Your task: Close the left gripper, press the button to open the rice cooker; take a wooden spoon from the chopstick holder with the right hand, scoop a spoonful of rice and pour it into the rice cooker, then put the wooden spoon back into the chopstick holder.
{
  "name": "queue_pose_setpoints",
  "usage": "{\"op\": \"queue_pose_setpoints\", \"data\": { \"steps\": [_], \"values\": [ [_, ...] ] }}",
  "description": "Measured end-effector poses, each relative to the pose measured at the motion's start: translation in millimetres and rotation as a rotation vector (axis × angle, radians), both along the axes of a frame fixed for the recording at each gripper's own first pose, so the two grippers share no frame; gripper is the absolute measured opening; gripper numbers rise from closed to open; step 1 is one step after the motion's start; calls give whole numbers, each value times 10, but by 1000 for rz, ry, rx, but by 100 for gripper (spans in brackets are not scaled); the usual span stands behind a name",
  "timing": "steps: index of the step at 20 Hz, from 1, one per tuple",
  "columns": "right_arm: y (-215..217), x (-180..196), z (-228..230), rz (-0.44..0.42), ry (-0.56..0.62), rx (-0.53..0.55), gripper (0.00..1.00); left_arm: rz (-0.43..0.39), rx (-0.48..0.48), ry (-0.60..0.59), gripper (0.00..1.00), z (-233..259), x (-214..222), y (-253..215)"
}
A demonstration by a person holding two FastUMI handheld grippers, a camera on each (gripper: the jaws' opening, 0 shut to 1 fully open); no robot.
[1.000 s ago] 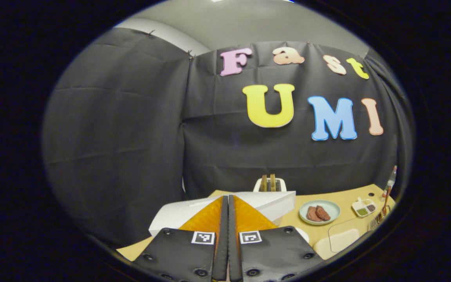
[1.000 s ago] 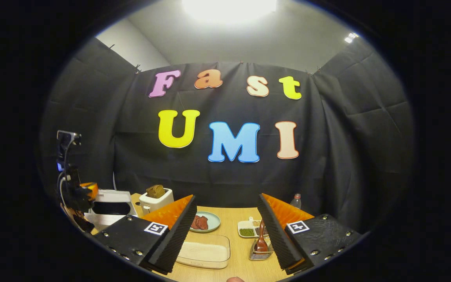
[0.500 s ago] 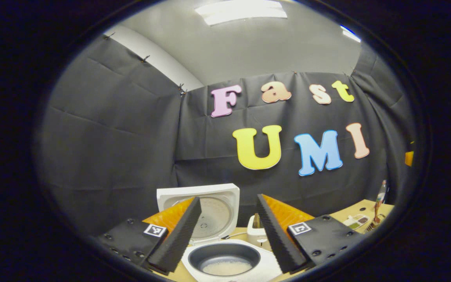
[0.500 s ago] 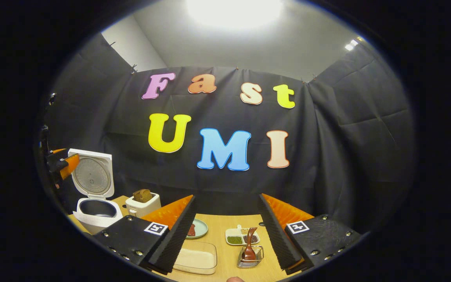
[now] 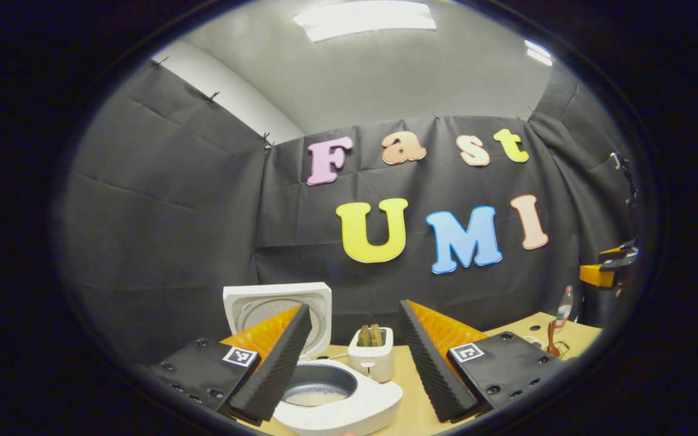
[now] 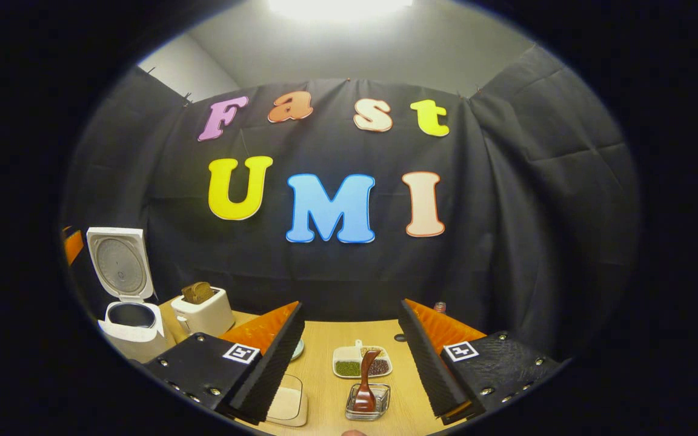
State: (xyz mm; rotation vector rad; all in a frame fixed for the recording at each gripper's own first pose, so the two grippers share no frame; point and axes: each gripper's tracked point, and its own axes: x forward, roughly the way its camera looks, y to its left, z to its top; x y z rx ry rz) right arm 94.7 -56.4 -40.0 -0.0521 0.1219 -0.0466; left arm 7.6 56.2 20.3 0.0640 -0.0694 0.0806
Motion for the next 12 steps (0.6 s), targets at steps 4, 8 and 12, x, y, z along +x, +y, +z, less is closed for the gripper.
{"op": "queue_pose_setpoints", "data": {
  "steps": [4, 8, 12],
  "values": [
    [-206, 229, -363, 5, 77, 14, 95, 18, 17, 8, 100, 46, -129, -136],
    [-343, 443, -884, 6, 181, 0, 95, 55, 11, 23, 99, 43, -272, -151],
    [-384, 539, -1433, 17, 306, 12, 95, 105, 35, 50, 99, -33, -392, -92]
  ]
}}
